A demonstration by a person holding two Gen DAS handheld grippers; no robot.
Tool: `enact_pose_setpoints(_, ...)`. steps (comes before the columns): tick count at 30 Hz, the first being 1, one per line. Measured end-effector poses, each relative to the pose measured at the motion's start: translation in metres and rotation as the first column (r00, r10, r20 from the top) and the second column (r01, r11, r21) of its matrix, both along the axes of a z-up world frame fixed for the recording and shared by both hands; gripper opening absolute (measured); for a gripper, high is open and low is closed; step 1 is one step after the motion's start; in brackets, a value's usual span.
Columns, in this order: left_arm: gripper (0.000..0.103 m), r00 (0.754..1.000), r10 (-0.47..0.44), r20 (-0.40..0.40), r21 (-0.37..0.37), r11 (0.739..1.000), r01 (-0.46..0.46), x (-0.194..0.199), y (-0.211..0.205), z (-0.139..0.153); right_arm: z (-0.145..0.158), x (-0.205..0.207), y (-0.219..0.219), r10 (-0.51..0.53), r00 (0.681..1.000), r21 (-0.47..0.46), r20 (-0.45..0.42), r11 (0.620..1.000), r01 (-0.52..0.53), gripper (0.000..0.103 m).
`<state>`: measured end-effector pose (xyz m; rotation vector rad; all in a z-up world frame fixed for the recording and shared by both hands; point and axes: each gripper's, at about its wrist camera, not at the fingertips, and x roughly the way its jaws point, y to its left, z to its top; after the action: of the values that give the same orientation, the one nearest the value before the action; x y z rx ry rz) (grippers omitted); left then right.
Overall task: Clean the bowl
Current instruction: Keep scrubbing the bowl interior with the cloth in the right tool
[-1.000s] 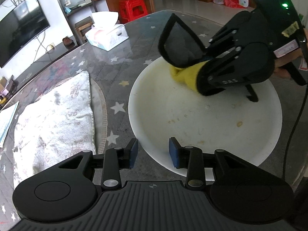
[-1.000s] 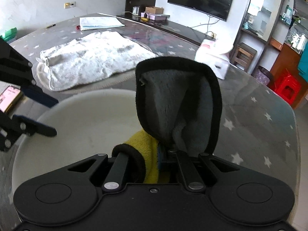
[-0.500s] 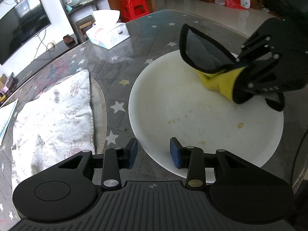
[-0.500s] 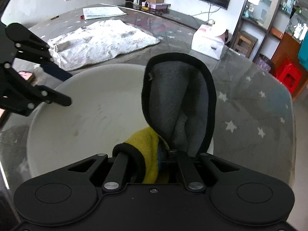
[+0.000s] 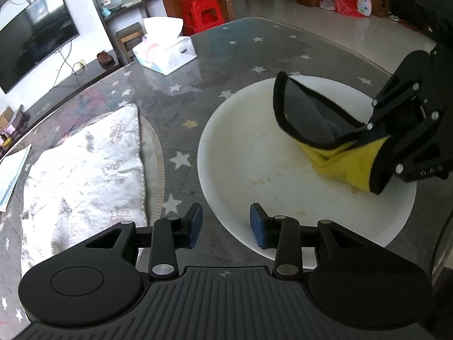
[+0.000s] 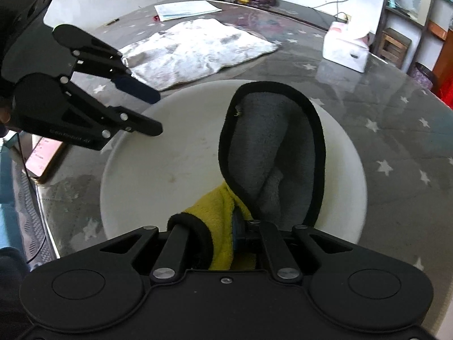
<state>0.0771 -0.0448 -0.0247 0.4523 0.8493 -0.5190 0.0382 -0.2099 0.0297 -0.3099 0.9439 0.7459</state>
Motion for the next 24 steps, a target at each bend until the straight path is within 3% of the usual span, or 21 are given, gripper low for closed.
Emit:
enact_pose_setpoints(13,0.039,1.000,-0.023,0.008,0.008,1.000,0.023,-0.004,0.003,0.005,-0.005,0.011,0.023,0.044,0.999,0.098,-0.002,0.994,-0.044,0.009)
enact_pose_setpoints(24,0.039,0.999,-0.036,-0.002,0.001,0.999,0.036,-0.003,0.001,0.002,-0.012,0.041,0.043,0.020,0.998,0.163,0.057,0.986,-0.029,0.009)
